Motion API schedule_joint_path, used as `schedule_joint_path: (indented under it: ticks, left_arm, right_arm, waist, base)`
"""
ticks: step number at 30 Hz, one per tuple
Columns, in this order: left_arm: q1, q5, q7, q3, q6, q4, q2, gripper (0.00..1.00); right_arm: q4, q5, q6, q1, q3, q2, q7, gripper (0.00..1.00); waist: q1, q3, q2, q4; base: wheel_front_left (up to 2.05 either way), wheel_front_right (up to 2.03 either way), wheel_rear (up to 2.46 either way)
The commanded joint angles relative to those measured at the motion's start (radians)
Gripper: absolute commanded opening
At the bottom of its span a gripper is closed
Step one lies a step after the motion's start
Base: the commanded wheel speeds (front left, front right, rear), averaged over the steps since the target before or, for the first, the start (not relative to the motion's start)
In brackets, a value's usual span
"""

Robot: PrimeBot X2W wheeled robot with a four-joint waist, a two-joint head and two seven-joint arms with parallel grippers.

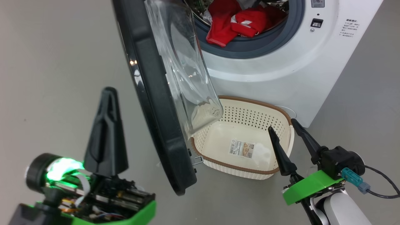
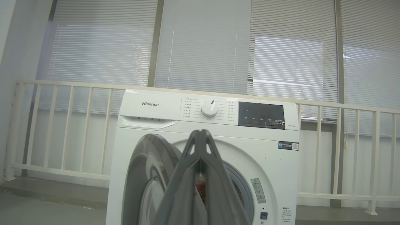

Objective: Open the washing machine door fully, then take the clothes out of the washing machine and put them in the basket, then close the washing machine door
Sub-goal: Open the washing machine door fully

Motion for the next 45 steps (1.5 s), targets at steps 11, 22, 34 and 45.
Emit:
schedule_joint_path:
  ticks: [11, 22, 34, 45]
  left_arm:
    - [-0.019, 0.017, 0.08, -0.164, -0.071, 0.022, 0.015, 0.0]
    - [-0.018, 0.013, 0.255, -0.275, -0.063, 0.146, 0.019, 0.0]
    - [-0.012, 0.046, 0.297, -0.239, 0.029, 0.217, 0.025, 0.0]
    - [0.009, 0.025, 0.296, -0.218, 0.058, 0.229, 0.028, 0.0]
  right_arm:
    - [-0.008, 0.005, 0.005, -0.044, 0.023, 0.007, -0.009, 1.0]
    - [-0.005, 0.0, 0.005, -0.054, 0.02, 0.007, -0.014, 1.0]
    - [-0.006, -0.005, 0.005, -0.055, 0.013, 0.007, -0.018, 1.0]
    - [-0.004, -0.014, 0.005, -0.045, 0.015, 0.007, -0.014, 1.0]
  waist:
    - [0.0, 0.013, -0.0001, -0.019]
    - [0.0, 0.03, -0.0001, -0.033]
    - [0.0, 0.041, -0.0001, -0.021]
    - [0.0, 0.029, -0.0001, 0.031]
  base:
    - [0.0, 0.0, 0.0]
    - [0.0, 0.0, 0.0]
    - [0.0, 0.0, 0.0]
    - [0.0, 0.0, 0.0]
